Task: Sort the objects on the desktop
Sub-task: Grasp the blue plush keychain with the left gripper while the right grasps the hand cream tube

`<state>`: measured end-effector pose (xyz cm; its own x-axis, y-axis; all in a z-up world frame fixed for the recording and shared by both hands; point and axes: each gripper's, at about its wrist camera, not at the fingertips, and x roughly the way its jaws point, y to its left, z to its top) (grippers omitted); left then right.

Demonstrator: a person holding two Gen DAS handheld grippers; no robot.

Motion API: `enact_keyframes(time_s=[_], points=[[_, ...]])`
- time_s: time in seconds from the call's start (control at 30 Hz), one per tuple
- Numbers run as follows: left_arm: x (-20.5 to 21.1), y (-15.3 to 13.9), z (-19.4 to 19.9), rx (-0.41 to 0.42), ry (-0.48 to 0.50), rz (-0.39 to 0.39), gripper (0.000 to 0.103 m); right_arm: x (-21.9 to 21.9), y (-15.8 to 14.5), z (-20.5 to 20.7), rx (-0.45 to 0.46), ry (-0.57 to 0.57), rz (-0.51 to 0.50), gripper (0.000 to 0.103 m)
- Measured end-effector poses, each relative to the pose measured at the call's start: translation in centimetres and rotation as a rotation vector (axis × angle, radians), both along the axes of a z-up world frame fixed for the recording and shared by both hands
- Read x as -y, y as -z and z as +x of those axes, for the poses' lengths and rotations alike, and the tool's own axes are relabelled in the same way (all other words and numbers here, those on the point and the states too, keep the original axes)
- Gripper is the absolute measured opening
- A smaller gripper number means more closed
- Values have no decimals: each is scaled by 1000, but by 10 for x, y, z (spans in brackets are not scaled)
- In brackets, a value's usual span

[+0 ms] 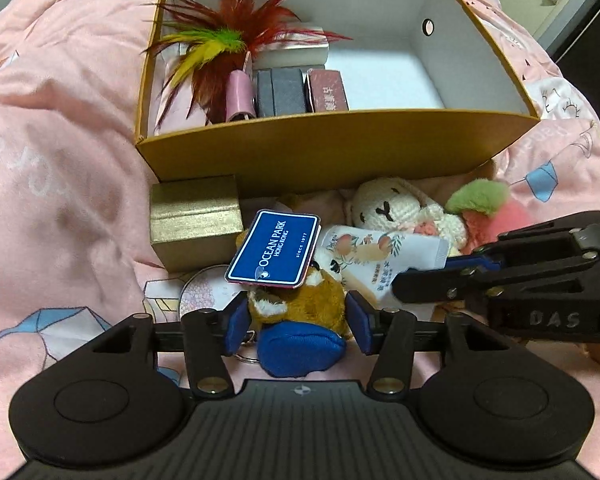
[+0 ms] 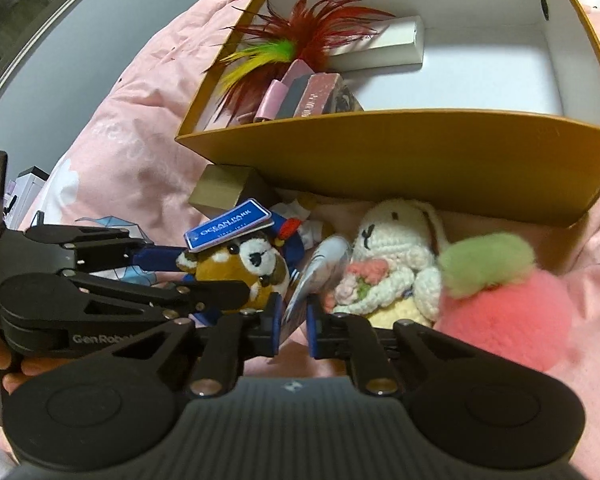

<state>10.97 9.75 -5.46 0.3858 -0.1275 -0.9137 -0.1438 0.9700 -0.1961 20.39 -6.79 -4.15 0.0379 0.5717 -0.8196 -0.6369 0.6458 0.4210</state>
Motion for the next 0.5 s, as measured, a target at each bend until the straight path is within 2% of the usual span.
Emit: enact_keyframes(time_s=[0.07,0.27,0.5], points=[[0,0,0,3,-5,1,56,3,-6,-1,36,8,-1,4],[-3,-6,-6,26,-26,-7,46,13,-31,1,88,22,52,2],[-3,-33,-22,85,-24,-9,43,33,-63,4,118,33,112,2]])
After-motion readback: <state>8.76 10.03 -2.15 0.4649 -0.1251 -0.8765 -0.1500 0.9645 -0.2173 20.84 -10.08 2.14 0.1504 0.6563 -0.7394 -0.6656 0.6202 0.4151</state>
